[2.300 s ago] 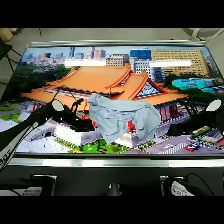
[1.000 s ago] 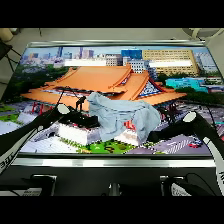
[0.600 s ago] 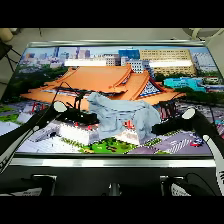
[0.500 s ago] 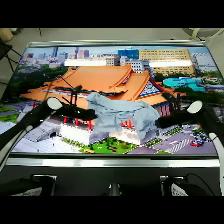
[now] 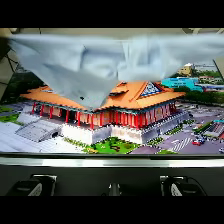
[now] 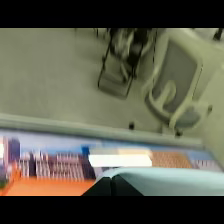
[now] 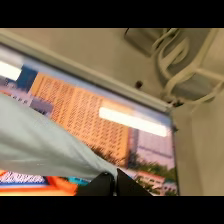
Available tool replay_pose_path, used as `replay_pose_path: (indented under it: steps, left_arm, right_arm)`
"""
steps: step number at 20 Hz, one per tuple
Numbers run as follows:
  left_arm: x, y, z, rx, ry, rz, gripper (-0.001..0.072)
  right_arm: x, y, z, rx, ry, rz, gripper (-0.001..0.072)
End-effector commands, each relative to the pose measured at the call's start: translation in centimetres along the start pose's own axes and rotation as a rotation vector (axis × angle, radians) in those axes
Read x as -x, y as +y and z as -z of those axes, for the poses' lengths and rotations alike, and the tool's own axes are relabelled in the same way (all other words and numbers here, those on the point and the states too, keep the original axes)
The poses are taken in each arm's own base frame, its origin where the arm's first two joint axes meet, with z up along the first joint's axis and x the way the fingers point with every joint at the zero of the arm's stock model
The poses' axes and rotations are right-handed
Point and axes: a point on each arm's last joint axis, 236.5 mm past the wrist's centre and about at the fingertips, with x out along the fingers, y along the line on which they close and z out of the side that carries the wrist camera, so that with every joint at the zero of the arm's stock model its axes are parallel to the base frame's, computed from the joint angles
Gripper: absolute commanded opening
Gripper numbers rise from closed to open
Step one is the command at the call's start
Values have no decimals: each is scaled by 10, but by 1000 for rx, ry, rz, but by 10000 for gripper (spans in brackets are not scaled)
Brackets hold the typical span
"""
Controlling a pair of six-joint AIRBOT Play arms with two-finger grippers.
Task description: Fold the shirts.
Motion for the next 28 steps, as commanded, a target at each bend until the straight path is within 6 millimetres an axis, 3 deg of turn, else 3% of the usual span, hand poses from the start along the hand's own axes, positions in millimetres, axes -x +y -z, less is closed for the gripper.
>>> replay_pose_path:
  steps: [1, 3, 7, 10, 13, 15, 18, 20, 22, 25, 28]
  left_arm:
    - [93, -30, -84, -38, -321, -1, 26]
    - [101, -34, -87, -45, -337, 3, 26]
    - [87, -23, -82, -55, -310, -26, 27]
    - [60, -9, -56, -49, -193, -49, 27]
    - [14, 16, 8, -2, 14, -68, 27]
    - [-20, 27, 63, 26, 145, -59, 27]
    - [-71, 27, 142, -9, 284, -15, 27]
    - [-105, 29, 184, -18, 343, -6, 27]
    - [-140, 45, 213, 27, 365, -40, 27]
    - [-187, 75, 250, 151, 376, -116, 27]
    - [-209, 89, 323, 199, 558, -148, 38]
  right_arm:
    - [68, -31, -31, -40, -122, 119, 15]
    - [67, -26, -15, -38, -54, 96, 16]
    - [53, -9, 23, -11, 121, 23, 17]
    - [37, 17, 79, 6, 383, -93, 17]
    - [7, 55, 148, 12, 650, -240, 17]
    - [-17, 85, 207, 22, 799, -319, 16]
    - [-51, 125, 293, 38, 913, -378, 18]
    - [-69, 145, 333, 45, 943, -399, 19]
    - [-88, 155, 355, 52, 951, -406, 19]
    - [-127, 164, 363, 28, 896, -387, 19]
    - [-145, 186, 376, -70, 906, -416, 19]
